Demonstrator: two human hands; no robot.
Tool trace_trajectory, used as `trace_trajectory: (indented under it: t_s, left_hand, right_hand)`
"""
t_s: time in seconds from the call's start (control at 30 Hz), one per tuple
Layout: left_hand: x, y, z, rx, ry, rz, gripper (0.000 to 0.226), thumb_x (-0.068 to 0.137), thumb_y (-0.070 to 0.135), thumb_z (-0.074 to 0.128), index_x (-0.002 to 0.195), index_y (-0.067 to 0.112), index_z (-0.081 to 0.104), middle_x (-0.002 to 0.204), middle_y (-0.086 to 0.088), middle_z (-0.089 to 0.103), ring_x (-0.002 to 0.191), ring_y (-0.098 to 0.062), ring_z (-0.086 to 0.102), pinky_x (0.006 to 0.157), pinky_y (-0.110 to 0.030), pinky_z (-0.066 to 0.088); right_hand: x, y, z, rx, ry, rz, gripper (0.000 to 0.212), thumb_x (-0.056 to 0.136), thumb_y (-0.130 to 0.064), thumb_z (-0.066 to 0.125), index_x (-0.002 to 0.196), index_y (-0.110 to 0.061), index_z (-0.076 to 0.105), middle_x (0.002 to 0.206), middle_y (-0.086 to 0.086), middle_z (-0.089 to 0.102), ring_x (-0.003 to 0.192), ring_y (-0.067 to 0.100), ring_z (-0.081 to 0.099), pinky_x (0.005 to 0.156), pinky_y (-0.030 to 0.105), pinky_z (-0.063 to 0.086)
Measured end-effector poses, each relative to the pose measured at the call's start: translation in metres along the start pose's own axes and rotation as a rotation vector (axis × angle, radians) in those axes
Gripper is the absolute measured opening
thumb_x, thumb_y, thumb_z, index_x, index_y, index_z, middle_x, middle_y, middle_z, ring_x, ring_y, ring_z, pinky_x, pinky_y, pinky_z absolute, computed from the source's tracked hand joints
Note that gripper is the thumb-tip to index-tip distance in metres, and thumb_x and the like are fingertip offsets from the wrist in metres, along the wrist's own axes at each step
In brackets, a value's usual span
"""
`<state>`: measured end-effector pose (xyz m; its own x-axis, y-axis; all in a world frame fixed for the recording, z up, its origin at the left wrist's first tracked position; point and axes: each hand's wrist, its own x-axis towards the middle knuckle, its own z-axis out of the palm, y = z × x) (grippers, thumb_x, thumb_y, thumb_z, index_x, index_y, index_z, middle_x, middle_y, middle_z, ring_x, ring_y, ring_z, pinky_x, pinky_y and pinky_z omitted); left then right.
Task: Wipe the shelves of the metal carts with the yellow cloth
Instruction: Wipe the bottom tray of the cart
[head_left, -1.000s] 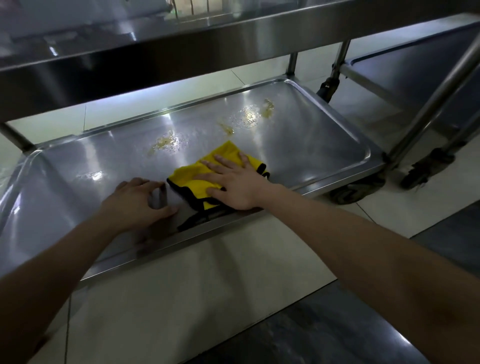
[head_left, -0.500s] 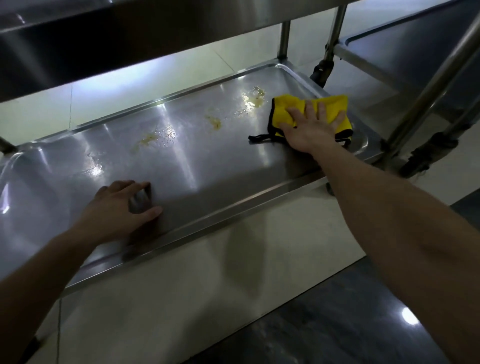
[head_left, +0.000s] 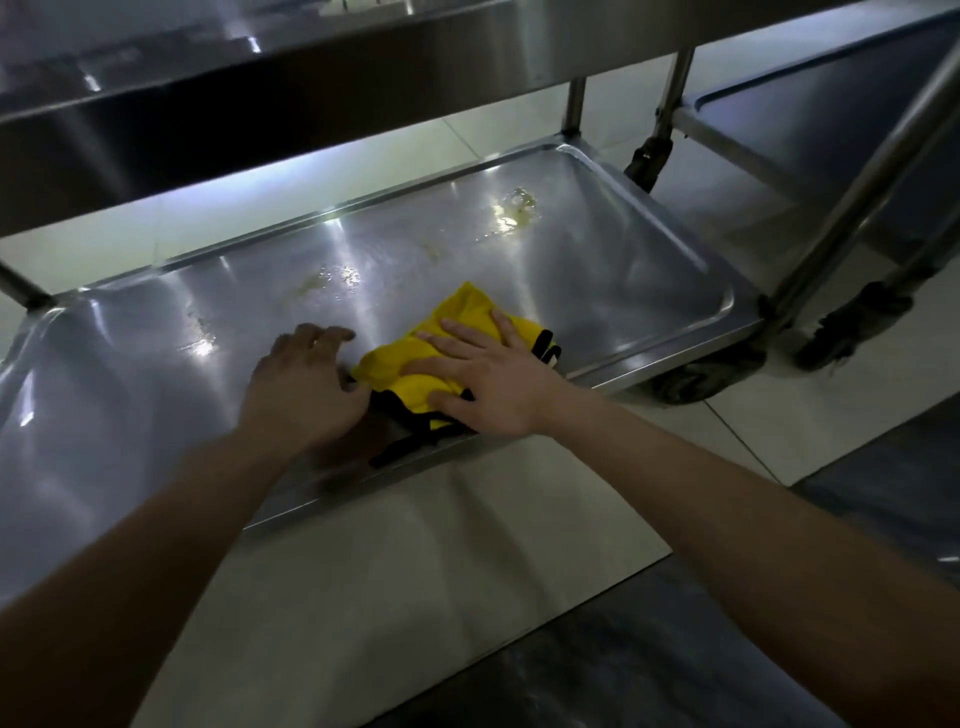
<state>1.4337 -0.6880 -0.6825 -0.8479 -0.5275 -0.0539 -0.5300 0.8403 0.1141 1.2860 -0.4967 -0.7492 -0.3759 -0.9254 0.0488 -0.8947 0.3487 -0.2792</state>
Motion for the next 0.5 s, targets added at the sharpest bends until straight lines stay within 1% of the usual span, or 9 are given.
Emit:
trace_trajectory:
  t_s: [0.07,0.1,0.17,0.23,0.3,0.37,0.43,0.5]
  left_hand:
    - [0.006,0.013,0.008,0.009,-0.081,0.036,0.056,0.091,0.05,0.052,0.135,0.02,0.067,0.141,-0.012,0.062,0.134,-0.039,0.053,0.11,-0.05,0.048]
    - [0.008,0.015,0.011,0.005,-0.087,0.022,0.05,0.093,0.053,0.056,0.13,0.022,0.067,0.138,-0.012,0.061,0.131,-0.039,0.053,0.106,-0.051,0.051]
    - [0.009,0.014,0.016,0.038,-0.047,0.019,0.047,0.094,0.058,0.064,0.128,0.025,0.064,0.136,-0.011,0.059,0.128,-0.039,0.053,0.1,-0.052,0.052]
    - [0.007,0.012,0.017,0.057,-0.022,0.047,0.05,0.093,0.061,0.065,0.128,0.025,0.064,0.136,-0.011,0.06,0.125,-0.04,0.054,0.097,-0.052,0.053]
    - [0.006,0.011,0.019,0.05,-0.012,0.06,0.05,0.094,0.061,0.066,0.129,0.025,0.066,0.136,-0.011,0.061,0.124,-0.041,0.055,0.1,-0.052,0.052]
    - [0.005,0.011,0.021,0.036,0.008,0.064,0.051,0.096,0.059,0.066,0.132,0.023,0.067,0.138,-0.012,0.061,0.124,-0.043,0.054,0.105,-0.053,0.05]
    - [0.003,0.012,0.026,0.03,0.024,0.078,0.052,0.098,0.055,0.068,0.135,0.02,0.066,0.14,-0.014,0.061,0.124,-0.045,0.054,0.108,-0.054,0.049]
    - [0.001,0.013,0.03,0.032,0.034,0.078,0.051,0.098,0.051,0.069,0.136,0.017,0.066,0.14,-0.016,0.061,0.123,-0.046,0.054,0.108,-0.054,0.049]
  right_hand:
    - [-0.012,0.018,-0.009,0.035,0.005,0.016,0.05,0.109,-0.057,0.044,0.159,-0.052,0.04,0.176,-0.017,0.02,0.165,0.012,0.007,0.13,0.057,-0.008]
    - [-0.021,0.032,-0.014,0.043,0.012,0.04,0.05,0.109,-0.056,0.045,0.159,-0.051,0.041,0.176,-0.018,0.021,0.165,0.011,0.007,0.131,0.055,-0.008]
    - [-0.042,0.072,-0.027,0.036,0.033,0.136,0.052,0.108,-0.056,0.046,0.159,-0.05,0.041,0.176,-0.018,0.022,0.165,0.011,0.009,0.131,0.053,-0.007]
    - [-0.061,0.119,-0.042,0.01,0.046,0.276,0.054,0.107,-0.059,0.043,0.16,-0.051,0.037,0.177,-0.015,0.021,0.165,0.013,0.008,0.131,0.055,-0.005]
    - [-0.07,0.164,-0.056,-0.005,0.042,0.431,0.054,0.107,-0.061,0.038,0.16,-0.055,0.031,0.178,-0.012,0.017,0.166,0.014,0.004,0.13,0.059,-0.006]
    - [-0.06,0.194,-0.062,-0.022,0.035,0.549,0.055,0.107,-0.065,0.034,0.161,-0.058,0.026,0.179,-0.01,0.011,0.166,0.017,0.0,0.129,0.063,-0.009]
    - [-0.032,0.203,-0.062,-0.052,0.031,0.625,0.059,0.104,-0.071,0.027,0.161,-0.057,0.023,0.18,-0.008,0.008,0.166,0.02,-0.002,0.126,0.068,-0.012]
    - [0.003,0.194,-0.057,-0.074,0.017,0.662,0.064,0.102,-0.073,0.021,0.163,-0.053,0.021,0.18,-0.006,0.005,0.166,0.025,-0.006,0.122,0.074,-0.015]
